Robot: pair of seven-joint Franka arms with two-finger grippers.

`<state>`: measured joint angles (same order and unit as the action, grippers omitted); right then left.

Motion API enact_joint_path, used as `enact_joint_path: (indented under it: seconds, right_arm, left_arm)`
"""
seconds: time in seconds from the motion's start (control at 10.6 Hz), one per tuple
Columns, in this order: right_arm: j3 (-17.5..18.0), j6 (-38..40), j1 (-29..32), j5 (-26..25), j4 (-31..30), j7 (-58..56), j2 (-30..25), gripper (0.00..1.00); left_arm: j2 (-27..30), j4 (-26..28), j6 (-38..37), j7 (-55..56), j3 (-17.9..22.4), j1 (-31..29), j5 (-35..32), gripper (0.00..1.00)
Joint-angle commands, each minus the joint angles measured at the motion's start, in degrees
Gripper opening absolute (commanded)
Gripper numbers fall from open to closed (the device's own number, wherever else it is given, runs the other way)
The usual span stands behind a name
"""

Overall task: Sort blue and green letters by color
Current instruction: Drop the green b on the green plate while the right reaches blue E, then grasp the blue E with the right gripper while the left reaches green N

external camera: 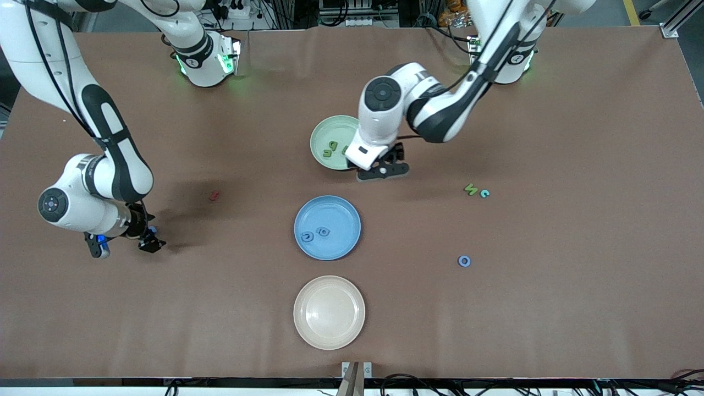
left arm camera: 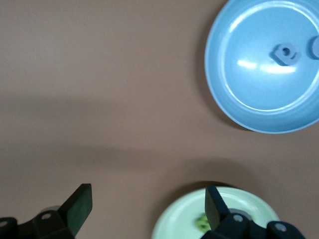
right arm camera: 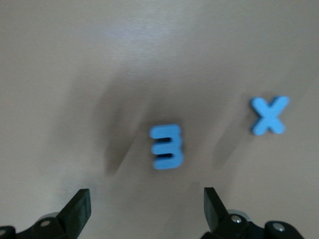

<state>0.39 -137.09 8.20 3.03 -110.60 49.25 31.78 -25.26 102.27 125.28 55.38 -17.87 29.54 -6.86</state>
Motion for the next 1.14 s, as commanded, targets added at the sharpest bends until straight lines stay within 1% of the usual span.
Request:
enact_joint_path:
  seconds: [0.0,0.09,0.19,0.38,0.57,0.66,0.85,0.95,1.04]
  right_arm:
    - [0.0,-1.7,1.7,-3.4,-7.4,-5.3,-6.0,1.00]
    - [0.0,-4.5,2.3,-4.8,-8.1,-5.5,-5.7,1.00]
    - [-0.2,-6.2,2.5,-5.1,-8.2,-5.7,-5.1,1.00]
    - [-1.1,-7.4,2.4,-5.1,-7.8,-7.8,-4.0,1.00]
    - [-1.5,-10.1,2.3,-5.2,-7.3,-7.9,-2.3,1.00]
    - [-1.6,-10.7,2.3,-5.1,-6.7,-7.9,-1.4,1.00]
    - [-1.6,-10.9,1.7,-4.7,-5.8,-7.9,-0.3,1.00]
    - [-1.6,-12.0,1.6,-4.6,-5.8,-7.9,-0.1,1.00]
    - [-1.6,-12.5,1.6,-4.9,-5.8,-7.9,0.3,0.86]
  left_arm:
    - [6.8,6.3,-2.8,-18.7,-0.9,-6.7,-0.7,1.00]
    - [8.0,7.9,-2.8,-29.2,-0.9,-9.9,-0.7,1.00]
    - [10.0,10.4,-2.8,-37.1,-0.9,-13.3,-0.7,1.00]
    - [11.2,13.9,-1.7,-46.0,-0.9,-17.3,-0.7,1.00]
    - [11.8,17.5,2.4,-57.0,-0.9,-22.5,-0.7,1.00]
    - [11.4,18.6,3.8,-61.5,-0.9,-24.2,-0.7,1.00]
    - [10.8,22.4,10.2,-64.1,-0.9,-25.8,-0.7,1.00]
    - [9.5,22.9,11.6,-64.5,-1.0,-27.0,-0.4,1.00]
    - [8.8,23.8,12.7,-65.0,-1.0,-27.7,-0.3,0.97]
